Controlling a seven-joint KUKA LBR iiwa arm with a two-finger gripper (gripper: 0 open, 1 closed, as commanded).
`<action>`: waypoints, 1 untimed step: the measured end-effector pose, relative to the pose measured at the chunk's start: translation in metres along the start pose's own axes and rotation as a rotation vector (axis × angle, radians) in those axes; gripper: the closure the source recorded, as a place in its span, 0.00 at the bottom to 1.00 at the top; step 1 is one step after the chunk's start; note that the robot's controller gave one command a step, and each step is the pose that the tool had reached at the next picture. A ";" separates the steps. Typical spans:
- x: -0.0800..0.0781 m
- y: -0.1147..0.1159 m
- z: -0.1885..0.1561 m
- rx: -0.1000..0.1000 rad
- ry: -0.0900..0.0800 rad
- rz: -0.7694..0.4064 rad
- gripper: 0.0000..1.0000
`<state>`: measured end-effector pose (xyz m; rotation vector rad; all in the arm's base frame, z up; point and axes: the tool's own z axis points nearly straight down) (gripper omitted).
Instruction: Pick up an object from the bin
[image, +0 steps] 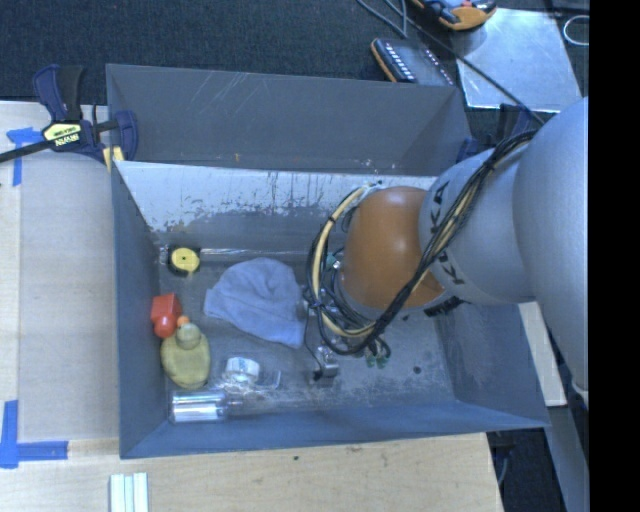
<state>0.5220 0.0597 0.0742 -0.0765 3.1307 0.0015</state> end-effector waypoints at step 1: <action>-0.008 -0.065 0.002 -0.002 -0.002 -0.711 1.00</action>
Offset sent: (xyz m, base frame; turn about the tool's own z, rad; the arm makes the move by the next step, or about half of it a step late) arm 0.0000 0.0000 0.0000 0.0000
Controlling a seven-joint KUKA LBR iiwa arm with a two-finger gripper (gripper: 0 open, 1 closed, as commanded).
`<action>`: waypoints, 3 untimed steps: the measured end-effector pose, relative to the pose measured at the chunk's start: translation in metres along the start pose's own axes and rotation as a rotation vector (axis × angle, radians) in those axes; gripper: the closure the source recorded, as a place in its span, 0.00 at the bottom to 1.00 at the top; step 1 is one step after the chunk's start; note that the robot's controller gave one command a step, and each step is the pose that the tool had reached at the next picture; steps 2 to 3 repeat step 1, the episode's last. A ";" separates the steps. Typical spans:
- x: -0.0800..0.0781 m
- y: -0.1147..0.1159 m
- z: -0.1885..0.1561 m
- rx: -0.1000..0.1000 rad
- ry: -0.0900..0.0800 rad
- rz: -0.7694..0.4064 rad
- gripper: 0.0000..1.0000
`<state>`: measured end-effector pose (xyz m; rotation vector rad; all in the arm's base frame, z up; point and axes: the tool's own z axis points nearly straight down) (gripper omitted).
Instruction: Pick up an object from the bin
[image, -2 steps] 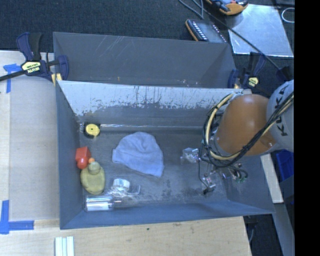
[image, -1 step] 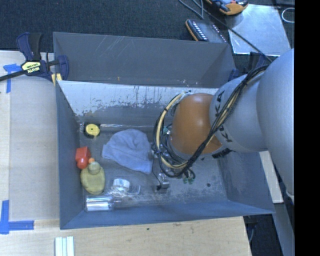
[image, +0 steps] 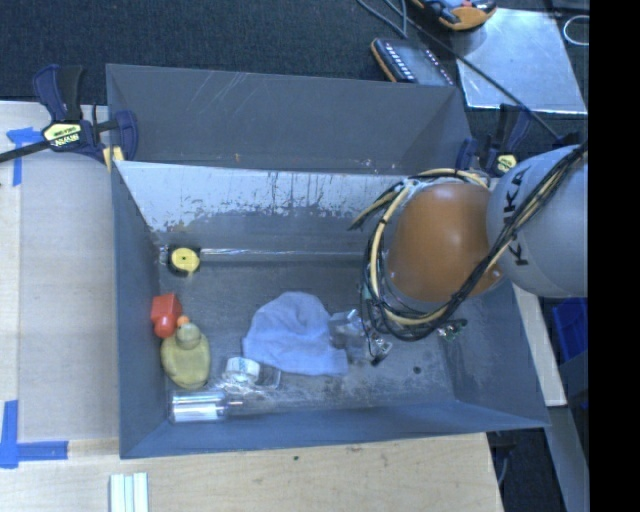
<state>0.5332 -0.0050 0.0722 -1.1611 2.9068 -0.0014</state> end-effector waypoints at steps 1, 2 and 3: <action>0.006 -0.008 0.000 -0.001 0.000 -0.112 1.00; 0.006 -0.008 0.000 -0.001 0.000 -0.112 1.00; 0.006 -0.008 0.000 -0.001 0.000 -0.112 1.00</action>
Offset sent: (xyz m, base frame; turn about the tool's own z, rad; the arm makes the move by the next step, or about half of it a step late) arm -0.0001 -0.0001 0.0735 0.0000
